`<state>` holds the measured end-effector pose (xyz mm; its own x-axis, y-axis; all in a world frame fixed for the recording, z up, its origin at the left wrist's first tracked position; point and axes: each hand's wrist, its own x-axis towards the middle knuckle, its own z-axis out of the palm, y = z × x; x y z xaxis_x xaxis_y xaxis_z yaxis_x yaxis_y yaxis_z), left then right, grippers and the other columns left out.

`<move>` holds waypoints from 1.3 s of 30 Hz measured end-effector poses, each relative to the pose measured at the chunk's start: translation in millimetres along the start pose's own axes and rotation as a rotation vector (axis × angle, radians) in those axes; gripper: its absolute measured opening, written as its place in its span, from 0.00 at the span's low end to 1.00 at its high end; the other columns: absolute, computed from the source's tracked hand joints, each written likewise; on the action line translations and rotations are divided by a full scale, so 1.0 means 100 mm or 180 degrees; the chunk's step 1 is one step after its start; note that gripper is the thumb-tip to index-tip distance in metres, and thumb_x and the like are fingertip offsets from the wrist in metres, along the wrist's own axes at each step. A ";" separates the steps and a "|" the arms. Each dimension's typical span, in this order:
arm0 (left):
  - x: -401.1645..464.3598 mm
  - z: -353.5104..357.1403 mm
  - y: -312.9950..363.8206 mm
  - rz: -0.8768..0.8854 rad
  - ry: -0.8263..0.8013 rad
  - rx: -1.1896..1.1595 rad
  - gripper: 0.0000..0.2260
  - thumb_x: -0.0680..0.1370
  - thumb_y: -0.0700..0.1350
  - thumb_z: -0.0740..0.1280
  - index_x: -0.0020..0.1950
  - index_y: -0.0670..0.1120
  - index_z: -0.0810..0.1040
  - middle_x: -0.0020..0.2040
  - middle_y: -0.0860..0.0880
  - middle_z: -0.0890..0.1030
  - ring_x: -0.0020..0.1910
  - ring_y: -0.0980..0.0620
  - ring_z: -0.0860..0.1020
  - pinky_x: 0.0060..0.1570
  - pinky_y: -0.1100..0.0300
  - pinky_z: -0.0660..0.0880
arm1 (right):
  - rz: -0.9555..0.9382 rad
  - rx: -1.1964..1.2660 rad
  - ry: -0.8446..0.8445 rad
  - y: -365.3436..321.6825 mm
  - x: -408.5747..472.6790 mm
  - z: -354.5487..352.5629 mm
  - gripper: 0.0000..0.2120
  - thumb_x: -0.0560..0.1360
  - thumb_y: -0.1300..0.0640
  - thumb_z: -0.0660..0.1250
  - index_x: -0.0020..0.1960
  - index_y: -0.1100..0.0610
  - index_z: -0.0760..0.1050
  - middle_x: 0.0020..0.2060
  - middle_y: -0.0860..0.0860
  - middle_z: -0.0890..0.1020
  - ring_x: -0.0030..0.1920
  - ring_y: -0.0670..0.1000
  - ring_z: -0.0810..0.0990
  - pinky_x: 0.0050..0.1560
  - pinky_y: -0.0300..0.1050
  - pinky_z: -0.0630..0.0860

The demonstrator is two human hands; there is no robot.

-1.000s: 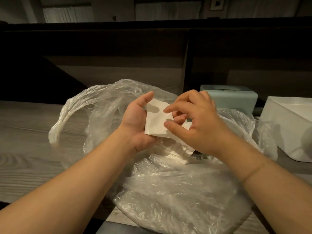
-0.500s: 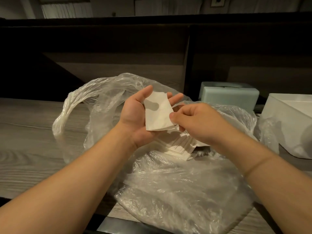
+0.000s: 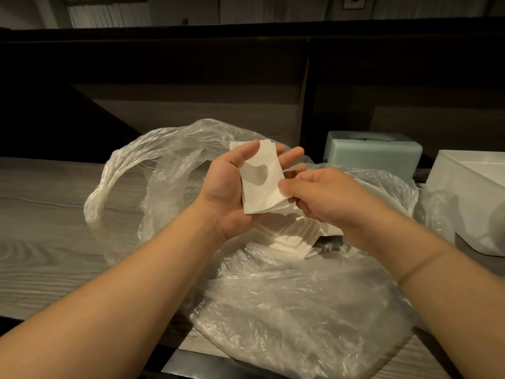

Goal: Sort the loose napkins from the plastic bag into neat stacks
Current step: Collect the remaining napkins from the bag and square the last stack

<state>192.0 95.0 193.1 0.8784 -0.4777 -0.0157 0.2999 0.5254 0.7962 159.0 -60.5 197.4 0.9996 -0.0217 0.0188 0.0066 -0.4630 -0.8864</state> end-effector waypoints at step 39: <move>0.09 -0.15 0.06 -0.0309 0.0016 0.1260 0.30 0.81 0.66 0.53 0.55 0.43 0.84 0.48 0.44 0.86 0.41 0.47 0.85 0.47 0.52 0.77 | -0.1280 0.0463 0.0015 0.02 -0.02 -0.18 0.04 0.78 0.59 0.69 0.45 0.58 0.81 0.42 0.55 0.83 0.43 0.54 0.80 0.48 0.47 0.78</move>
<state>207.5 104.1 188.4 0.8552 -0.5077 -0.1044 0.2159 0.1658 0.9622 156.5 -77.9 203.8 0.9165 0.1307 0.3781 0.4000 -0.3056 -0.8641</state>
